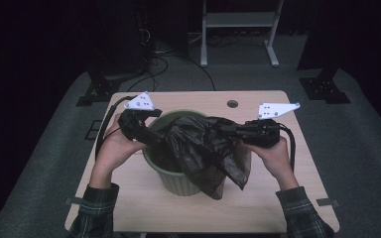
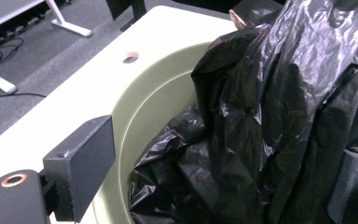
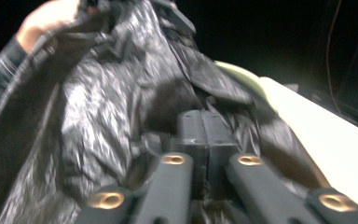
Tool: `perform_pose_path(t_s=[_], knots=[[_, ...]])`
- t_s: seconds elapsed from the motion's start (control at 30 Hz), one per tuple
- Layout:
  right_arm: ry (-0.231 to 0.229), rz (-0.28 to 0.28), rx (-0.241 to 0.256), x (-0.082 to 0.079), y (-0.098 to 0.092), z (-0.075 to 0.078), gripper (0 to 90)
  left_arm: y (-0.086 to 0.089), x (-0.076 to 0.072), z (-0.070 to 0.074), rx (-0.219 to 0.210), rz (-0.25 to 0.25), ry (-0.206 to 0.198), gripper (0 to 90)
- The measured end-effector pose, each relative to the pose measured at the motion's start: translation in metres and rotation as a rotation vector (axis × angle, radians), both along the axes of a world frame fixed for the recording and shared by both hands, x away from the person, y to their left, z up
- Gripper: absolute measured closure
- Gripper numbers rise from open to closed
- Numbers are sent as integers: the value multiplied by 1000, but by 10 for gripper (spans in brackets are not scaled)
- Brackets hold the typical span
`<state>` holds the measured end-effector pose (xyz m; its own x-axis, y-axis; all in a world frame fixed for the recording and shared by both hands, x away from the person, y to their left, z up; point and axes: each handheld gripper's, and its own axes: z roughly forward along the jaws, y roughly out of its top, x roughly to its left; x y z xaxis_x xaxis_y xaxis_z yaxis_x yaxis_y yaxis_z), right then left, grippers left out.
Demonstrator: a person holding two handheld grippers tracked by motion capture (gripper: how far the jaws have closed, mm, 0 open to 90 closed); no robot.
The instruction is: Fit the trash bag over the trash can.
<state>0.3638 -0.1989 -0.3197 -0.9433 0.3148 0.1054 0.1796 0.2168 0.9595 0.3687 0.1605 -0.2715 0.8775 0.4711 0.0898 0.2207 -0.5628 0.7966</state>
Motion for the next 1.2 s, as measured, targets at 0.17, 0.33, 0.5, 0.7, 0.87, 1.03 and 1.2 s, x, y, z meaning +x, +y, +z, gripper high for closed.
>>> perform_pose_path(t_s=[0.17,0.33,0.5,0.7,0.87,1.03,1.2], knots=[[10,8,61,-1,8,8,502,-15,12,-13,85,22,31,99],[19,30,41,1,27,22,360,-25,15,-23,86,4,46,100],[39,45,-82,9,49,14,699,-27,12,-25,78,-15,41,100],[8,-103,-161,18,47,14,900,-8,0,-20,39,-57,18,98],[10,-75,-206,25,51,15,900,6,-7,-3,-47,-65,-40,131],[3,16,-209,20,70,17,895,-9,-3,12,-64,-149,-50,320],[9,39,-163,20,72,21,837,-32,3,3,20,-241,2,544]])
